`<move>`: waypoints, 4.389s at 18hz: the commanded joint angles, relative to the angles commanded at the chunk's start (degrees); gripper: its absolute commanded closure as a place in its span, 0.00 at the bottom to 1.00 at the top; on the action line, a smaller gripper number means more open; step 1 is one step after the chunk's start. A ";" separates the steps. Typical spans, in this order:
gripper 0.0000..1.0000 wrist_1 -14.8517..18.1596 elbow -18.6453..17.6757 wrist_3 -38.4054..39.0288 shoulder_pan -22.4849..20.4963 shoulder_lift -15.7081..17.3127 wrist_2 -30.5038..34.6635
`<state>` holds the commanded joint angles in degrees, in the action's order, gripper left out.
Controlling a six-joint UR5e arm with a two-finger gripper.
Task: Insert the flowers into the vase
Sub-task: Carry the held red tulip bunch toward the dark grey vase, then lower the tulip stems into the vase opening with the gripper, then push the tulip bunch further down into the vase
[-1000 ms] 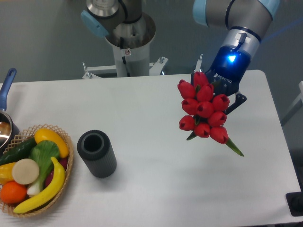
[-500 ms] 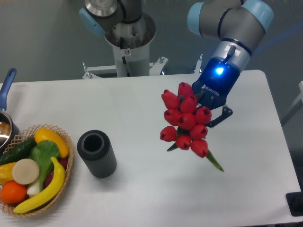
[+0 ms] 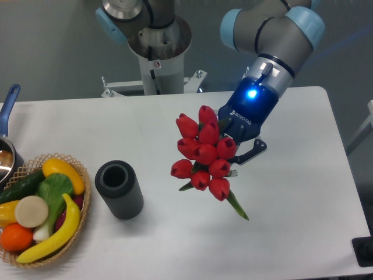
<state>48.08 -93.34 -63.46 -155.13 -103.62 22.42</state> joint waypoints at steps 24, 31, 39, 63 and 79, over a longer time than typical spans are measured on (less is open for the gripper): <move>0.64 -0.35 -8.17 -3.42 9.49 2.46 -24.53; 0.64 -0.35 -10.11 -3.60 9.94 2.11 -24.18; 0.64 -0.35 -11.95 -4.92 10.20 0.53 -23.91; 0.63 -0.44 -15.20 -7.54 12.13 -5.01 -18.38; 0.62 -0.79 -16.52 -8.79 12.13 -6.50 -16.55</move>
<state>47.29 -109.86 -72.25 -143.00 -110.13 5.87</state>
